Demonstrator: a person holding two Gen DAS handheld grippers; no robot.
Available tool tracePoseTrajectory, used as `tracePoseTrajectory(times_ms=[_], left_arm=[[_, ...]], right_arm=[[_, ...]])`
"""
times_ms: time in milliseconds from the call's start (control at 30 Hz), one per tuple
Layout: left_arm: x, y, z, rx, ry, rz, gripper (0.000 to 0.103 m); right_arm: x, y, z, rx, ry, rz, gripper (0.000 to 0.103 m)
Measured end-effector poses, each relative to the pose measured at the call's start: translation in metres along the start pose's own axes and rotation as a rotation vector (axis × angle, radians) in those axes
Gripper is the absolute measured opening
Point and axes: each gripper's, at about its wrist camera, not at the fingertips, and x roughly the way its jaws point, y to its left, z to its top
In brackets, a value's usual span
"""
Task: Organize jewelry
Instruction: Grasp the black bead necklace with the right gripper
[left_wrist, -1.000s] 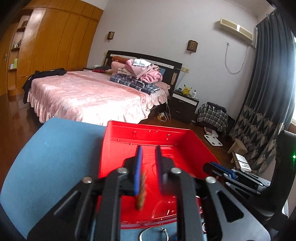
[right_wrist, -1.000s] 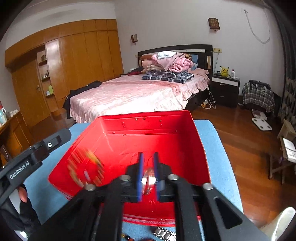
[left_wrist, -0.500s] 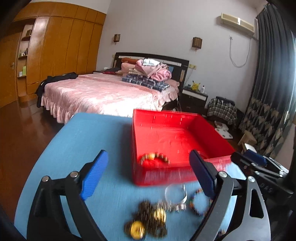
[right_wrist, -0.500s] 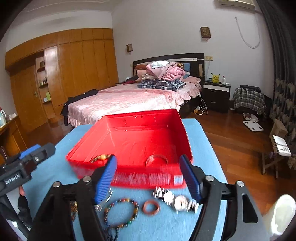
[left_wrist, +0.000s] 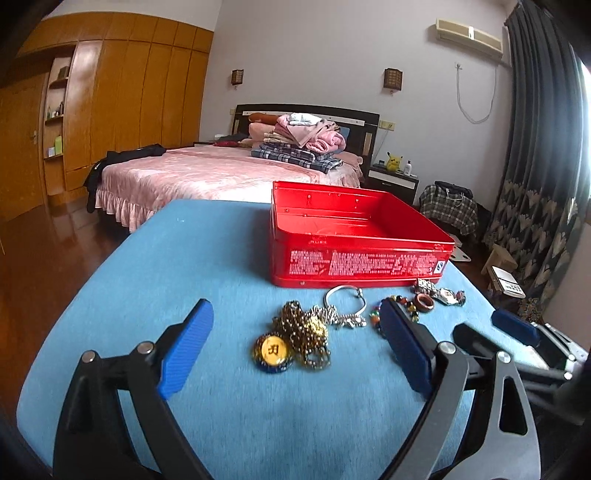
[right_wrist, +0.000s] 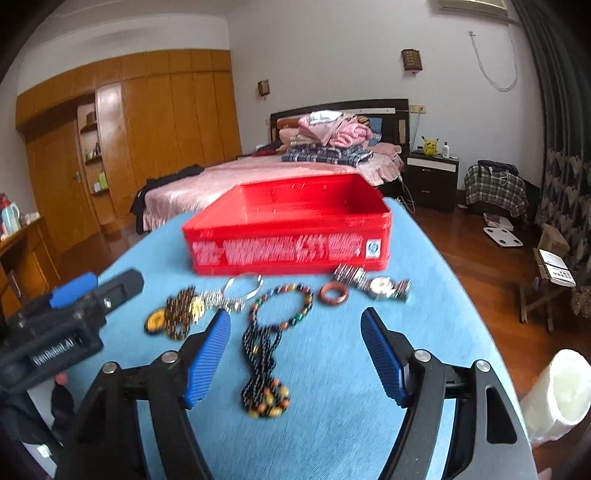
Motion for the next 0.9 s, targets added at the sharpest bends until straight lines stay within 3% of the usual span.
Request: tracePoseTrajectory(times_ms=[333,500,633,733,900], left_arm=[[0.004,0.011,-0.016,-0.002,0.055,0.035,0.084],[0.009,0.015,-0.021,-0.011,0.079,0.039,0.083],[0.010,0.015,-0.023,-0.012,0.087,0.038,0.083],[0.012,0.015,-0.024,-0.017,0.095,0.037,0.082],[0.018,0.012,-0.021,-0.014,0.117,0.038,0.080]], right_arm=[[0.017,0.011,-0.020,-0.023,0.097,0.034,0.052],[0.024,0.016,-0.024,-0.037,0.135,0.041,0.048],[0.030,0.020,-0.029,-0.054,0.172,0.034,0.035],[0.031,0.020,-0.029,-0.058,0.176,0.028,0.026],[0.029,0.022,-0.030,-0.094,0.177,0.030,0.020]])
